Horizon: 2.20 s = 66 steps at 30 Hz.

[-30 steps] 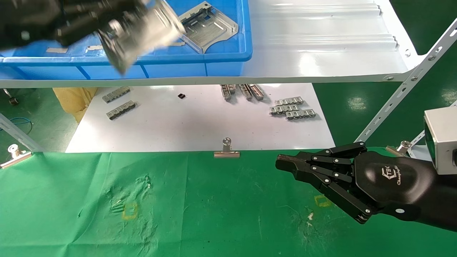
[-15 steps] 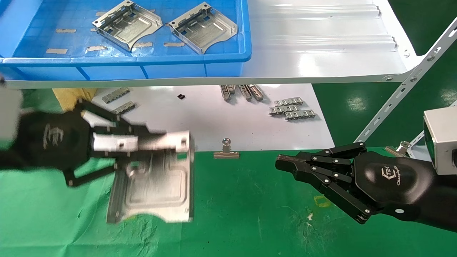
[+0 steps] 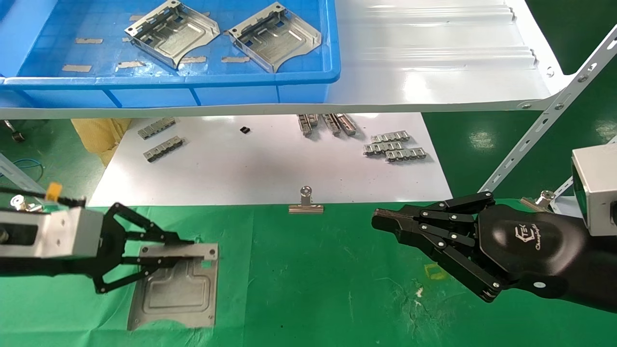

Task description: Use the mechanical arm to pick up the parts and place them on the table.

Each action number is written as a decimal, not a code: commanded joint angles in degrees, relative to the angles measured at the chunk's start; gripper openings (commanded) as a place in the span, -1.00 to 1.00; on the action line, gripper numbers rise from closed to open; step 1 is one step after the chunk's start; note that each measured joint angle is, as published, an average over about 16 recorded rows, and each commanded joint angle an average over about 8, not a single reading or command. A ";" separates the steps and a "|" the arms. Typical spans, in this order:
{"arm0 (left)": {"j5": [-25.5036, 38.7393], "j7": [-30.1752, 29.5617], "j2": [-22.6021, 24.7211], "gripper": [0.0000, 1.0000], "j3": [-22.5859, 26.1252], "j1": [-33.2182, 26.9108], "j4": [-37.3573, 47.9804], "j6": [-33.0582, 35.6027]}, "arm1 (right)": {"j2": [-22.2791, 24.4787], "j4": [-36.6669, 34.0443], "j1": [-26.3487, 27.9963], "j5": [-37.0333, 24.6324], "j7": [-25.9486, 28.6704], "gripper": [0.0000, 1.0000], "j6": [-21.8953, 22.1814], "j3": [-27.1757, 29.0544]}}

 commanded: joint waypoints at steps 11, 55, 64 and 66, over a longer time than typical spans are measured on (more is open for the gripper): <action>5.96 -0.61 -1.52 -1.00 2.03 6.62 -6.73 -9.82 | 0.00 0.00 0.00 0.00 0.00 -1.00 0.00 0.00; 12.93 -0.46 -1.77 1.00 3.14 11.42 -11.42 -21.60 | 0.00 0.00 0.00 0.00 0.00 -1.00 0.00 0.00; 11.86 -0.55 -1.95 1.00 2.48 12.77 -11.34 -23.84 | 0.00 0.00 0.00 0.00 0.00 -1.00 0.00 0.00; 11.60 -0.63 -2.03 1.00 2.32 13.02 -11.46 -24.23 | 0.00 0.00 0.00 0.00 0.00 -1.00 0.00 0.00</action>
